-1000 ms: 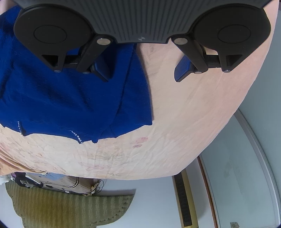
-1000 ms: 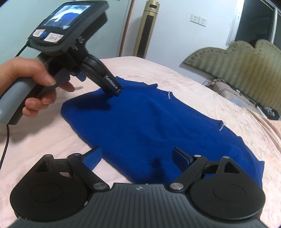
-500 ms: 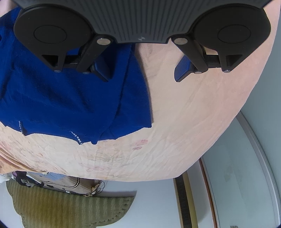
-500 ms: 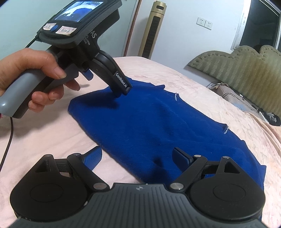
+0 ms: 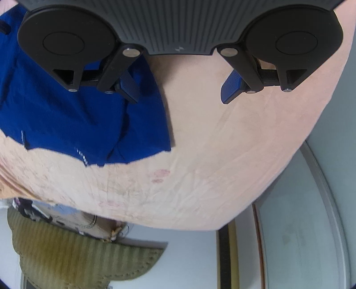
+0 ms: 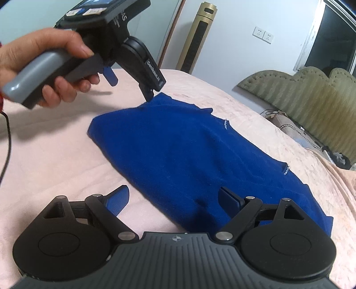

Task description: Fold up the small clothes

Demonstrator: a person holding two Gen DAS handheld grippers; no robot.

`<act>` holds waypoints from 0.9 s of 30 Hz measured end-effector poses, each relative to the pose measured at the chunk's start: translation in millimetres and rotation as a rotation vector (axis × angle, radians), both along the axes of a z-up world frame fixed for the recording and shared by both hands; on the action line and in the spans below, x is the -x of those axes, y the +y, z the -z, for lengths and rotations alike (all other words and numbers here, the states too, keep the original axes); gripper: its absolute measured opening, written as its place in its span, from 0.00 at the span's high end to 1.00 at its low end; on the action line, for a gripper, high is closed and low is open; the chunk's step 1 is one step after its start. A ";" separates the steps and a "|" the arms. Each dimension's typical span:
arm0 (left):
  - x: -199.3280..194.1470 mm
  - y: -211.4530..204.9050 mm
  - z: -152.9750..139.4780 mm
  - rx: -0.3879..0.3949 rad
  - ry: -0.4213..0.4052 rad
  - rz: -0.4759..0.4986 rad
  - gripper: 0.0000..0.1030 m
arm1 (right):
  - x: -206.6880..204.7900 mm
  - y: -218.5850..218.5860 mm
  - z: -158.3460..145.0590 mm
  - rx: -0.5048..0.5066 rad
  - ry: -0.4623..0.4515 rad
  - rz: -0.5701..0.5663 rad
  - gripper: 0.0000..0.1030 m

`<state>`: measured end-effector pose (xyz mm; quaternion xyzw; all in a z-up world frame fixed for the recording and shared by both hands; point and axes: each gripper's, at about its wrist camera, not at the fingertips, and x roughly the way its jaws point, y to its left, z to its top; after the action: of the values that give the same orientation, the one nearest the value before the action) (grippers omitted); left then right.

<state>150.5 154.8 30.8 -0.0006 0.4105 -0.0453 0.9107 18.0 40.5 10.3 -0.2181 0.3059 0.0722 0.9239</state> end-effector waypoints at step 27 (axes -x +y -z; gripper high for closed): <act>-32.9 -2.1 19.1 0.261 0.150 0.096 0.14 | -3.9 30.9 15.0 0.186 -0.082 -0.047 0.22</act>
<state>183.4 152.6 11.7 -0.1026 0.4676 -0.1415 0.8665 21.9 71.4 -4.6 -0.3130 0.2678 0.0561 0.9095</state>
